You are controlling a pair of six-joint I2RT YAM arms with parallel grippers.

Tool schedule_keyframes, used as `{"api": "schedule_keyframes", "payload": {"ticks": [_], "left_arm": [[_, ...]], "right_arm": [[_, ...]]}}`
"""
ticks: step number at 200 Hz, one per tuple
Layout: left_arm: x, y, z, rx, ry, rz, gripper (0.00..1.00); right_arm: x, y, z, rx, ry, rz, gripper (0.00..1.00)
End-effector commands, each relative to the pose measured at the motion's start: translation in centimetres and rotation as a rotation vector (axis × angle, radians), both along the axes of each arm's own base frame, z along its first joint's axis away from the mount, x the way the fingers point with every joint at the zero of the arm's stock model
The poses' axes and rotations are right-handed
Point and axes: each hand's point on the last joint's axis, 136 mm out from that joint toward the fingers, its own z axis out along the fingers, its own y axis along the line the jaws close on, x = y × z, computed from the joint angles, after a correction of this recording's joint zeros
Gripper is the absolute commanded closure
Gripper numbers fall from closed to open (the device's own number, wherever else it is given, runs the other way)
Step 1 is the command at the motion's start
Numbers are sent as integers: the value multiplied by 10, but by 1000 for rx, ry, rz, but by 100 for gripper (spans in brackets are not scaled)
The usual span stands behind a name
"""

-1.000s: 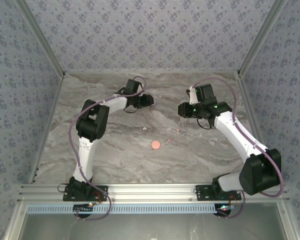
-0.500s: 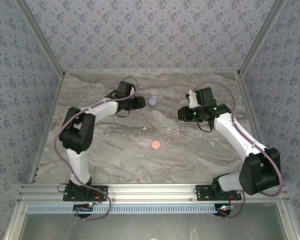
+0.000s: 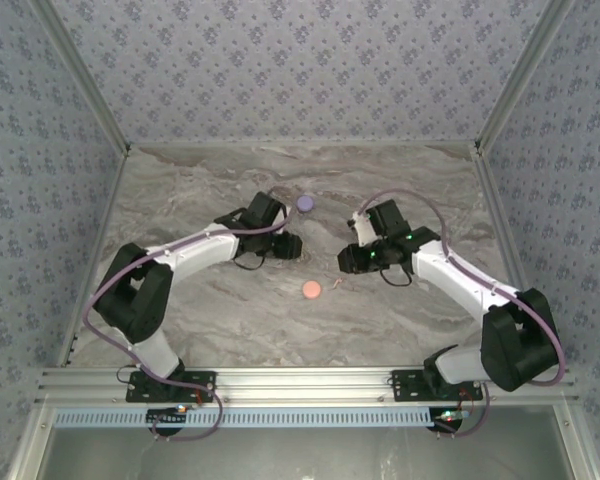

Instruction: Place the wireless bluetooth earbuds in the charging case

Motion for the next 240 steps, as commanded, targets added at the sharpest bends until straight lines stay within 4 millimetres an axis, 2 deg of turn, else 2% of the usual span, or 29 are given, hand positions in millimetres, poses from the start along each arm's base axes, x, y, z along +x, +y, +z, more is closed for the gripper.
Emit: {"api": "schedule_keyframes", "payload": {"ticks": [1,34,77,119,170,240], "left_arm": [[-25,2,0,12,48,-34,62],[-42,-4,-14,0,90,-55,69],[-50,-5,-25,-15,124,-55,71],[-49,-13,-34,-49,151,-39,73],[-53,-16,-46,-37,182,-38,77],[-63,9,-63,57,194,39,79]], "right_arm": [[-18,15,-17,0,42,33,72],[-38,32,-42,-35,87,51,78],[-47,45,-67,-68,124,36,82],[-41,49,-87,-93,157,-20,85],[-32,52,-96,-113,162,-48,85],[-14,59,-100,-153,153,-59,85]]}}
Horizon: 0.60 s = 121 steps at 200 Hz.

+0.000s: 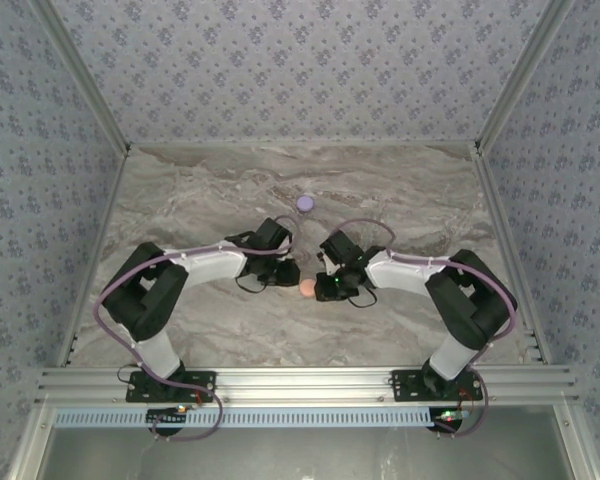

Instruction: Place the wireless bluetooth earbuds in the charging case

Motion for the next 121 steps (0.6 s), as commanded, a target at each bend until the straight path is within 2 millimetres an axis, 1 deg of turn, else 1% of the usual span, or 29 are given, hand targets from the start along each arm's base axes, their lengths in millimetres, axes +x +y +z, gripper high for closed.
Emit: {"api": "schedule_keyframes", "payload": {"ticks": [1,29,49,85,121], "left_arm": [[-8,11,-5,42,15,28,79],[-14,19,-9,61,19,44,79],[-17,21,-10,61,18,46,79],[-20,21,-10,50,21,42,79],[-21,15,-7,20,19,30,79]], "right_arm": [[18,4,-4,-36,-42,-20,85],[29,6,-5,-53,-46,-18,86],[36,9,-5,-54,-44,-12,86],[48,11,-6,-61,-44,-12,86],[56,14,2,-37,-51,-14,86]]}}
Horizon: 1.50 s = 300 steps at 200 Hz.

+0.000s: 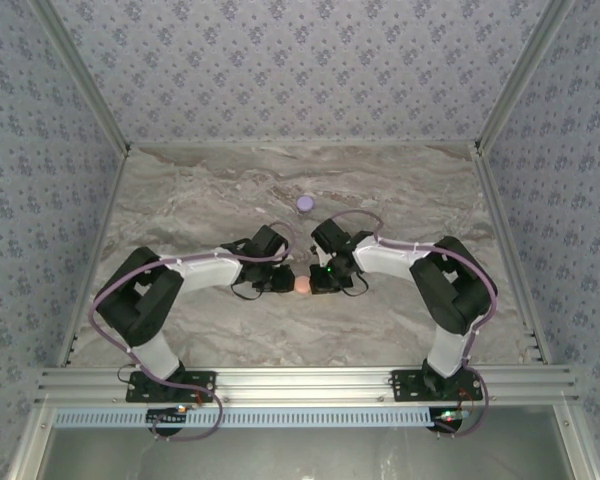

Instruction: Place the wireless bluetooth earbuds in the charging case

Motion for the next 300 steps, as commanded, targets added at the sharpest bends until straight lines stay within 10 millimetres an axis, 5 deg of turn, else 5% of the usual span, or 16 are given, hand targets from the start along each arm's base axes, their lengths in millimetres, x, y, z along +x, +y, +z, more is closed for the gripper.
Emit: {"api": "schedule_keyframes", "payload": {"ticks": [1,97,167,218,300], "left_arm": [[-11,3,-2,7,27,-2,79],[-13,-12,6,-92,33,-18,79],[-15,-28,21,-199,30,-51,77],[-5,-8,25,-147,-7,-11,77],[19,15,9,-32,-26,77,82]], "right_arm": [[40,6,4,13,-127,-25,86],[61,1,15,14,-133,-25,85],[66,-32,33,-9,-159,-73,82],[43,-30,48,73,-111,2,80],[34,-14,25,89,-58,3,85]]}}
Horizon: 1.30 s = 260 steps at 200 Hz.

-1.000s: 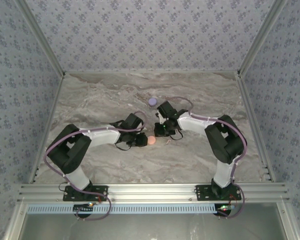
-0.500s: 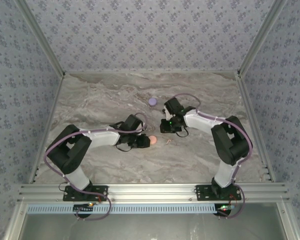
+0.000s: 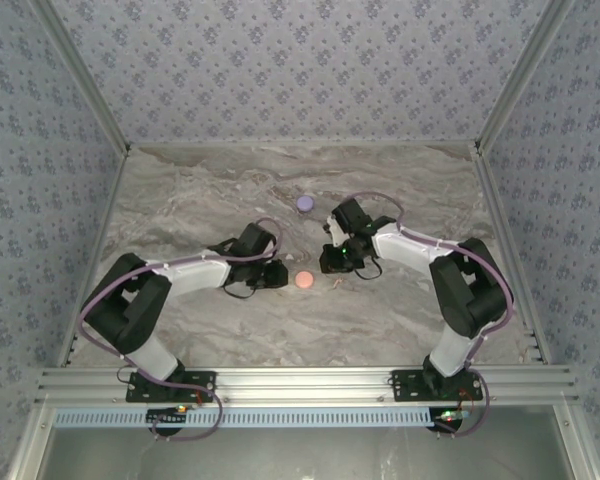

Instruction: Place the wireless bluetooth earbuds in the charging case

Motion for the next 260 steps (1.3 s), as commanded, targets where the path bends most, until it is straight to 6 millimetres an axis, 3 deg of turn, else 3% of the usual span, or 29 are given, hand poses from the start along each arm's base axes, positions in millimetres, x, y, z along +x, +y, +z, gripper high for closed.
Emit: {"api": "schedule_keyframes", "payload": {"ticks": [1,106,181,185,195,260], "left_arm": [[7,0,-2,34,-4,-2,82],[-2,-17,-12,-7,48,-73,83],[-12,-29,-8,-31,54,-112,83],[-12,-28,-8,-30,57,-110,83],[-13,-28,-8,-30,56,-108,83],[-12,-20,-2,-4,31,-86,82]], "right_arm": [[-6,7,-9,3,38,5,85],[-2,29,-22,-1,72,30,87],[2,37,-27,-2,88,50,87],[11,43,-18,15,64,50,87],[12,45,-17,15,61,53,87],[23,34,-13,-47,29,35,83]]}}
